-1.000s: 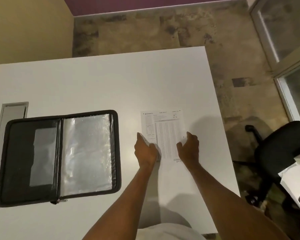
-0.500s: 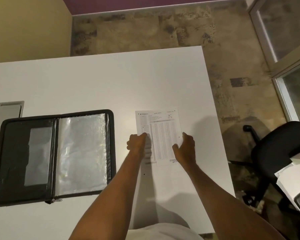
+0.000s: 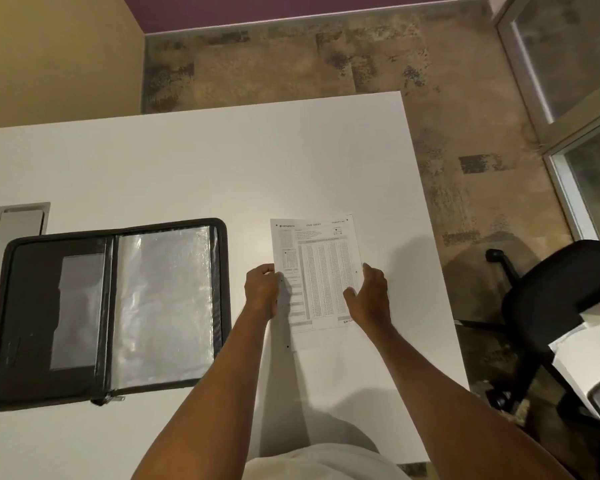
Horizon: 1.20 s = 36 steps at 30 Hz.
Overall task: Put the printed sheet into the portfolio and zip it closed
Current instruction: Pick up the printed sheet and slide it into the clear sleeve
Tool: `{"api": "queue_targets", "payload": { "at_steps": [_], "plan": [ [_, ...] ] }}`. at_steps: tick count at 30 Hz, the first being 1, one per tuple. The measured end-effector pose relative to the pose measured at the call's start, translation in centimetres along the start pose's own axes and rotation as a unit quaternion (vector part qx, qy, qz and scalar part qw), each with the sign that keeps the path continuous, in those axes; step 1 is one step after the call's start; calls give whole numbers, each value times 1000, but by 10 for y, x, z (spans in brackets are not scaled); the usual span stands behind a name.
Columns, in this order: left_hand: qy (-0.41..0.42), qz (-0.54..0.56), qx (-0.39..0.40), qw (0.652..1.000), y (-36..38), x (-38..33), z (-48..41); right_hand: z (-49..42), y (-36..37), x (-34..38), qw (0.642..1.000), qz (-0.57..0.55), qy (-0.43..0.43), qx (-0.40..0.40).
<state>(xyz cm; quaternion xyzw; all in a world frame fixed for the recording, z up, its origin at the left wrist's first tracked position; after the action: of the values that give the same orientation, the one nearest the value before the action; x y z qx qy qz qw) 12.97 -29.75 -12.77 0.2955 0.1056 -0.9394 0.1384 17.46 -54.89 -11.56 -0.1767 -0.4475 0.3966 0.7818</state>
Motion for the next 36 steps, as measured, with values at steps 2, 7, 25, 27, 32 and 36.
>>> {"api": "queue_targets", "payload": {
  "at_steps": [2,7,25,27,32,36],
  "plan": [
    [22,3,5,1000,-5,-1,1,-2,0,-2,1000,1,-6,5],
    [65,44,82,993,-11,-15,25,-12,-17,-6,992,-121,26,12],
    [121,116,312,935,-41,-67,93,45,-40,85,879,-378,-80,280],
    [143,102,287,942,-45,-65,97,53,-38,94,899,-362,-94,229],
    [248,56,144,956,-55,-60,116,72,-27,102,911,-385,-110,98],
    [275,56,87,956,-56,-43,124,83,-15,101,906,-407,-104,55]
  ]
}}
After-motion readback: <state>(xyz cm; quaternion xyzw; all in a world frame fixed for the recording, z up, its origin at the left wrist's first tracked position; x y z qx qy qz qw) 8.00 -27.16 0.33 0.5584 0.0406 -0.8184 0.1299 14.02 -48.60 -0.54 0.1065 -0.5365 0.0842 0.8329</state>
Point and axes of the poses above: each hand's wrist, its own z-axis away from the middle knuckle, its own y-axis out of the palm, x = y × z, the point moved 5 cm from there along -z, towards the middle knuckle, and after that the axes turned 9 degrees about x, right-handed, at the moved point
